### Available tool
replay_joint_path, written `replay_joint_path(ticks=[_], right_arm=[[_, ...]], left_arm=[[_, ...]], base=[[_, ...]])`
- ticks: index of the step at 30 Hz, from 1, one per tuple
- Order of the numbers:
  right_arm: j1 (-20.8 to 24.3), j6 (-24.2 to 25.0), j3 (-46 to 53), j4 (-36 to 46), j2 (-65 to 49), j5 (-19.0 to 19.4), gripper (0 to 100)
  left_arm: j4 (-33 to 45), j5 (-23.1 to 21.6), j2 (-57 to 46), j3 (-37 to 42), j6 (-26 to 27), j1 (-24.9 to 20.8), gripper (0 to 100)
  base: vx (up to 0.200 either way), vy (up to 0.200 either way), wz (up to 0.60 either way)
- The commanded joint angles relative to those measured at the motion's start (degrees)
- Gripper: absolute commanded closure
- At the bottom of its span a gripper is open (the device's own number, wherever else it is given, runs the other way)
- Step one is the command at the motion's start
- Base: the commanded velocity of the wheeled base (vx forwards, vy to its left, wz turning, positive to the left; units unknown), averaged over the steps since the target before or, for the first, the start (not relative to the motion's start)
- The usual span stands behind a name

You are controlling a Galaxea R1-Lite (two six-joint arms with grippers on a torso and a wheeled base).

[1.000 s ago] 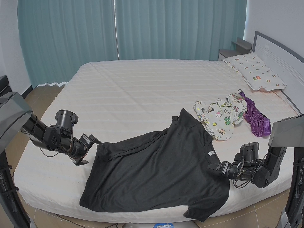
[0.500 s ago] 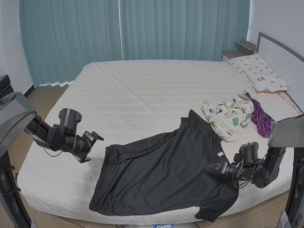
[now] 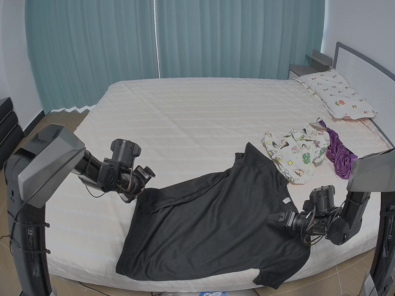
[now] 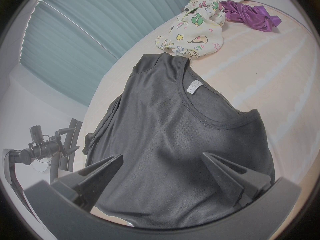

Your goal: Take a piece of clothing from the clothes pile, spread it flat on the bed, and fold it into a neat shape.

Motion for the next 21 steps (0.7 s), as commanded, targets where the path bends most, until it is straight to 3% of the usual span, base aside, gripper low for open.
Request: replay_joint_path(ticks=[1, 20, 21], right_arm=[[0.1, 0.0, 0.0, 0.1, 0.3, 0.0, 0], [-0.1, 0.1, -0.1, 0.1, 0.8, 0.1, 0], [-0.1, 0.1, -0.1, 0.1, 0.8, 0.1, 0]], left_arm=[[0.5, 1.3, 4.1, -1.0, 0.5, -0.6, 0], [0.2, 3.0, 4.8, 1.4, 5.7, -2.1, 0], [0.2, 3.0, 4.8, 1.4, 5.7, -2.1, 100]], base=[[0.0, 0.0, 0.0], [0.0, 0.0, 0.0], [0.0, 0.0, 0.0]])
